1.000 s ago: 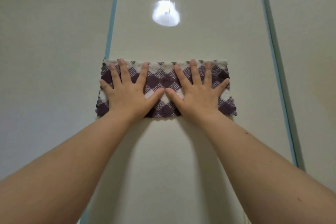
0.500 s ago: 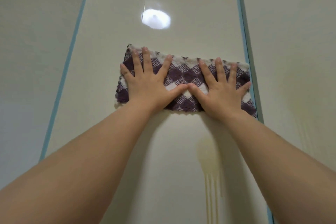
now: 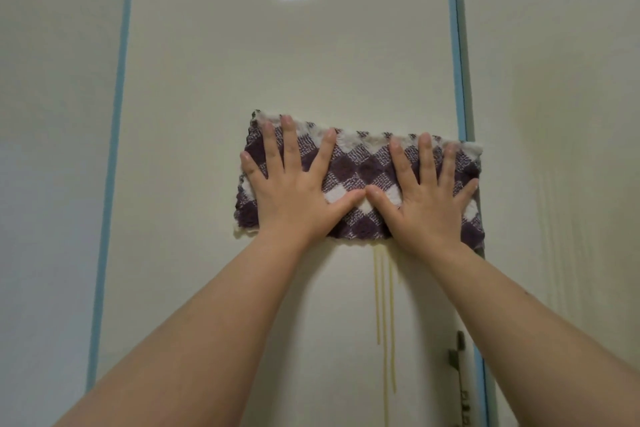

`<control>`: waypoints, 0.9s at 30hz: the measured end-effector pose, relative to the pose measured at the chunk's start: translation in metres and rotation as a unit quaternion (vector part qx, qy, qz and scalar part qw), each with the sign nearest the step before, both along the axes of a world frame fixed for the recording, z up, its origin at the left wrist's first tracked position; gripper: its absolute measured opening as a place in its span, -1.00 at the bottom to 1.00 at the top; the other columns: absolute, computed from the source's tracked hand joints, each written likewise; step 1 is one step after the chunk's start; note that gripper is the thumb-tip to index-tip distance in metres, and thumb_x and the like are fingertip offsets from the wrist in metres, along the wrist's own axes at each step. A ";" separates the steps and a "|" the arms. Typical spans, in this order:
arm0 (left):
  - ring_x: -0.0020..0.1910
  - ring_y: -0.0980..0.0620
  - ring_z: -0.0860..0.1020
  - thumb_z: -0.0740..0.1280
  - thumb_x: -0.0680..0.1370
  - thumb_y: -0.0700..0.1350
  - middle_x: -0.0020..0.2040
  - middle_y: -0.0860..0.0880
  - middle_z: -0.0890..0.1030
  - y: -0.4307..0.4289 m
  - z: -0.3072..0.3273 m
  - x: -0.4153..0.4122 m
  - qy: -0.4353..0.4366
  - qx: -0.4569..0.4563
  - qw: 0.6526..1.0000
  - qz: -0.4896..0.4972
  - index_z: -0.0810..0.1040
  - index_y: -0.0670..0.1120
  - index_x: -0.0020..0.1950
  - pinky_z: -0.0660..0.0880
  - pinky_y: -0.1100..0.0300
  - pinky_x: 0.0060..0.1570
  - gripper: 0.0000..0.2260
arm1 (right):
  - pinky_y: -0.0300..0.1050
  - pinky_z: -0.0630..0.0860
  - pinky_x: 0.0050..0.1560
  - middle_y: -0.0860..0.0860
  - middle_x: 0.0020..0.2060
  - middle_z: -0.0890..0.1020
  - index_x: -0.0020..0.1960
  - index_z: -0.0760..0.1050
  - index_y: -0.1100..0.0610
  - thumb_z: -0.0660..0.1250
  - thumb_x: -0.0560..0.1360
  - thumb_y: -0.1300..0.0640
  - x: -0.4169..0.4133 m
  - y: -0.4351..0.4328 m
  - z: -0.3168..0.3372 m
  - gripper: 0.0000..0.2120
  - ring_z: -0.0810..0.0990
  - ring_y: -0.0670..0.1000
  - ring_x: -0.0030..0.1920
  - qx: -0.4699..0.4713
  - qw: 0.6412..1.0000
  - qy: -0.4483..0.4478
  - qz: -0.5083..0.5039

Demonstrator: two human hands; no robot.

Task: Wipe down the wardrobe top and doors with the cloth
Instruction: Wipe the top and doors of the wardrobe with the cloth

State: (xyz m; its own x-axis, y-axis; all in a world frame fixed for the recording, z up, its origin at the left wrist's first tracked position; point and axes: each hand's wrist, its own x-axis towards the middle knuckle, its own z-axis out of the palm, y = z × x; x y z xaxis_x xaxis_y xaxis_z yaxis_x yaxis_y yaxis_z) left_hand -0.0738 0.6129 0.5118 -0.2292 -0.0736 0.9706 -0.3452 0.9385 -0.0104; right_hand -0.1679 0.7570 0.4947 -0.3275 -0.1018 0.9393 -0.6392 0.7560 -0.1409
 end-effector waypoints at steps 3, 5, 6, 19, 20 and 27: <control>0.44 -0.22 -0.37 -0.12 0.30 0.53 0.50 -0.18 -0.30 0.000 -0.023 0.000 0.004 0.006 1.000 0.000 -0.21 0.23 0.45 -0.37 -0.28 0.27 -0.20 | 0.47 -0.26 0.30 -0.13 0.48 -0.33 0.42 -0.35 -0.31 -0.32 0.29 -0.53 0.000 -0.001 -0.022 -0.25 -0.40 0.09 0.47 0.005 1.000 -0.003 -0.001; 0.44 -0.21 -0.37 -0.14 0.29 0.53 0.50 -0.17 -0.29 -0.001 -0.030 0.001 -0.002 0.006 1.000 0.001 -0.22 0.24 0.45 -0.38 -0.27 0.27 -0.21 | 0.46 -0.27 0.30 -0.12 0.48 -0.34 0.42 -0.36 -0.30 -0.37 0.30 -0.53 0.001 -0.001 -0.032 -0.26 -0.40 0.09 0.46 0.005 1.000 -0.011 -0.002; 0.44 -0.20 -0.36 -0.14 0.29 0.53 0.50 -0.17 -0.28 -0.002 -0.032 0.002 -0.004 0.004 1.000 0.002 -0.21 0.24 0.44 -0.37 -0.28 0.28 -0.21 | 0.46 -0.27 0.30 -0.12 0.47 -0.35 0.42 -0.36 -0.31 -0.37 0.31 -0.52 0.002 -0.002 -0.036 -0.27 -0.41 0.09 0.46 0.002 1.000 -0.017 -0.003; 0.48 -0.16 -0.26 -0.12 0.27 0.53 0.53 -0.11 -0.21 -0.085 -0.028 0.054 0.027 0.011 0.999 0.039 -0.17 0.27 0.43 -0.26 -0.26 0.33 -0.22 | 0.44 -0.39 0.26 -0.08 0.45 -0.40 0.42 -0.36 -0.28 -0.29 0.36 -0.44 0.055 -0.090 -0.031 -0.32 -0.44 0.13 0.44 -0.008 1.000 -0.002 0.010; 0.48 -0.14 -0.29 -0.14 0.26 0.54 0.52 -0.10 -0.24 -0.091 -0.027 0.058 0.024 0.019 0.999 0.041 -0.21 0.28 0.42 -0.28 -0.26 0.33 -0.21 | 0.44 -0.40 0.25 -0.08 0.45 -0.40 0.42 -0.36 -0.28 -0.29 0.36 -0.44 0.059 -0.096 -0.028 -0.32 -0.44 0.13 0.45 -0.004 1.000 0.005 0.011; 0.48 -0.16 -0.26 -0.10 0.28 0.52 0.53 -0.11 -0.21 -0.127 -0.033 0.085 0.031 0.046 0.998 0.034 -0.20 0.26 0.43 -0.21 -0.31 0.33 -0.21 | 0.37 -0.49 0.21 -0.05 0.47 -0.33 0.42 -0.35 -0.27 -0.21 0.40 -0.45 0.079 -0.131 -0.018 -0.33 -0.39 0.13 0.46 0.023 0.998 0.063 0.019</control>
State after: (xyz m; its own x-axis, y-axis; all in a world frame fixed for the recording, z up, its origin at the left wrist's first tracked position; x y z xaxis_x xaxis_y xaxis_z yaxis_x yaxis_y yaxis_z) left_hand 0.0114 0.4854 0.4788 -0.1602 -0.1769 0.9711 -0.4058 0.9086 0.0986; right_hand -0.0886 0.6259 0.4771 -0.2026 -0.1563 0.9667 -0.6783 0.7344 -0.0234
